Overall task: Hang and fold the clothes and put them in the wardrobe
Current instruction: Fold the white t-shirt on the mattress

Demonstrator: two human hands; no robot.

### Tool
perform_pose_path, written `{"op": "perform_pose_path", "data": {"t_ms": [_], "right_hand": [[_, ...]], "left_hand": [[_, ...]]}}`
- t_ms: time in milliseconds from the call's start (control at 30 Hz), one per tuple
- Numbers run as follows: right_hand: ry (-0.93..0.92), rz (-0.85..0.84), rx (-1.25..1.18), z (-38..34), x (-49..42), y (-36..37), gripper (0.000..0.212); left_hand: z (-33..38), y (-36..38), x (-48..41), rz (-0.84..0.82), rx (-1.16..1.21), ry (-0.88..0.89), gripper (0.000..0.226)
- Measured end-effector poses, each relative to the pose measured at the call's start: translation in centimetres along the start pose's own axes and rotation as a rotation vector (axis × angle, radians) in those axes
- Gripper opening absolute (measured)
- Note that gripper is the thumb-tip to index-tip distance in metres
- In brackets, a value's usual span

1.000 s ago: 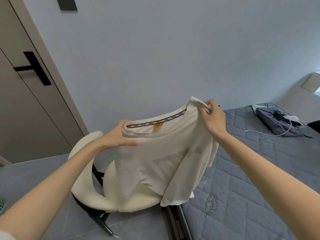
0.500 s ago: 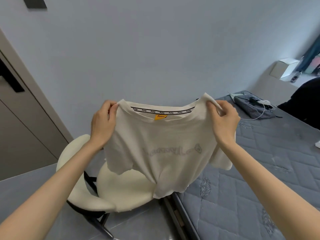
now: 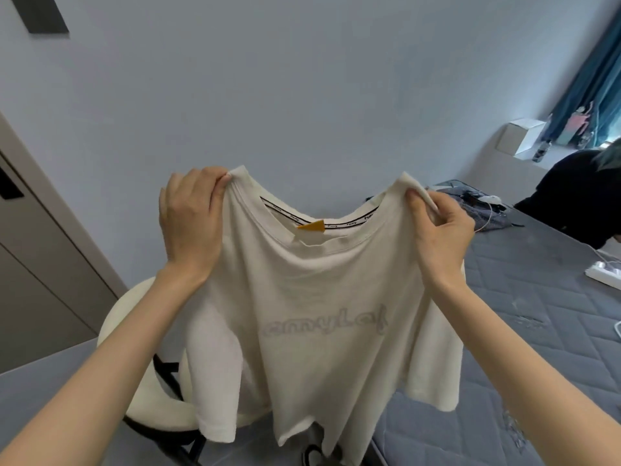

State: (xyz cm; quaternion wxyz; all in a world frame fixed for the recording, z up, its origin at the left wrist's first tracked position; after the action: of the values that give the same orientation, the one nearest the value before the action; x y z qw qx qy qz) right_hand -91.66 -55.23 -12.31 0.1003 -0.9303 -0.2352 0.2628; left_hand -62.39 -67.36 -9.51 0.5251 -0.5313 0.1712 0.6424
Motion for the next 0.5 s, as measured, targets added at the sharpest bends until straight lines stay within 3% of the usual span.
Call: {"op": "perform_pose_path", "data": {"t_ms": [167, 300, 500], "right_hand": [[0.091, -0.076, 0.230, 5.4, 0.1, 2.8, 0.009], [0.168, -0.148, 0.343, 9.7, 0.6, 5.5, 0.011], [0.288, -0.208, 0.439, 16.6, -1.2, 10.2, 0.015]], "left_hand": [[-4.1, 3.4, 4.0, -0.286, -0.004, -0.033, 0.021], [-7.8, 7.4, 7.5, -0.471, 0.040, -0.229, 0.019], [-13.6, 16.4, 9.6, -0.811, -0.015, -0.365, 0.030]]}}
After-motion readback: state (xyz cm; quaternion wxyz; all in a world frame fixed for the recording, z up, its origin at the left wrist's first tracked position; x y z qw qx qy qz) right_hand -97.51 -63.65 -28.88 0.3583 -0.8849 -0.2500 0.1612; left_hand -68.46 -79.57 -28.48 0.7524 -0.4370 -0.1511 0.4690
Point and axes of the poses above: each hand's wrist, its own x-axis away from the middle knuckle, its own y-axis out of the palm, z = x × y, the point moved 4 cm from there along -x, towards the middle knuckle, and after that the axes turned 15 degrees about x, right-handed, at the moved point
